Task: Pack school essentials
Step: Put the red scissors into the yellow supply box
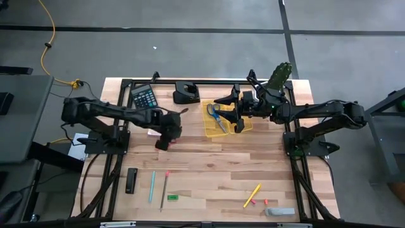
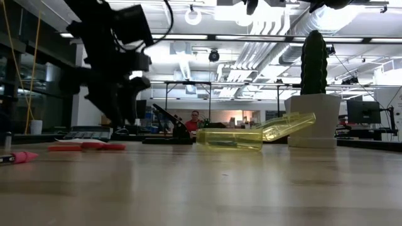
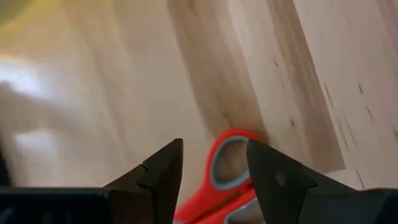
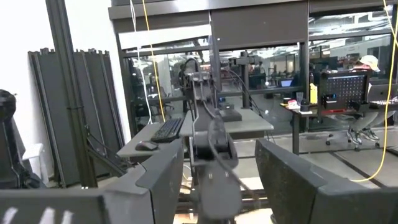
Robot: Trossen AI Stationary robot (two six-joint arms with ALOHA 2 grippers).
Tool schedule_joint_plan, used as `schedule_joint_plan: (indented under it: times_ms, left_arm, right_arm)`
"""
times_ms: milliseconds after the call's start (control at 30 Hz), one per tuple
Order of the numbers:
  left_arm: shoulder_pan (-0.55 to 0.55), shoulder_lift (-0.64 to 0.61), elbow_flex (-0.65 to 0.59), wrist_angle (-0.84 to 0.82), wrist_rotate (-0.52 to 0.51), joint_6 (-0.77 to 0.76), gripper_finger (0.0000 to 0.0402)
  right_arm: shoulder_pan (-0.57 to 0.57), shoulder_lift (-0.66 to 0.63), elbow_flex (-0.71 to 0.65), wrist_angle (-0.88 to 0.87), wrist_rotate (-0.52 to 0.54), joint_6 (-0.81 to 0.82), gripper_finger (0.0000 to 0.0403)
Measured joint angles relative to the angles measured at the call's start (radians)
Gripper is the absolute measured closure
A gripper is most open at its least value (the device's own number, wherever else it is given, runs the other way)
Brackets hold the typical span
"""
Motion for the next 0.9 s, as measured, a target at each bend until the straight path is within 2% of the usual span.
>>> schedule_joint_plan:
  times_ms: [200, 467, 900]
  left_arm:
    - [0.000, 0.098, 0.000, 0.013, 0.037, 0.026, 0.0236]
    - [0.023, 0.170, 0.002, 0.045, 0.043, 0.035, 0.0236]
    - [0.040, 0.088, 0.045, 0.004, 0.034, 0.060, 0.0236]
  right_arm:
    - [0.000, 0.000, 0.000, 0.000, 0.060, 0.000, 0.0210]
    - [0.000, 0.000, 0.000, 0.000, 0.062, 0.000, 0.0210]
    - [0.000, 0.001, 0.001, 0.000, 0.062, 0.034, 0.0210]
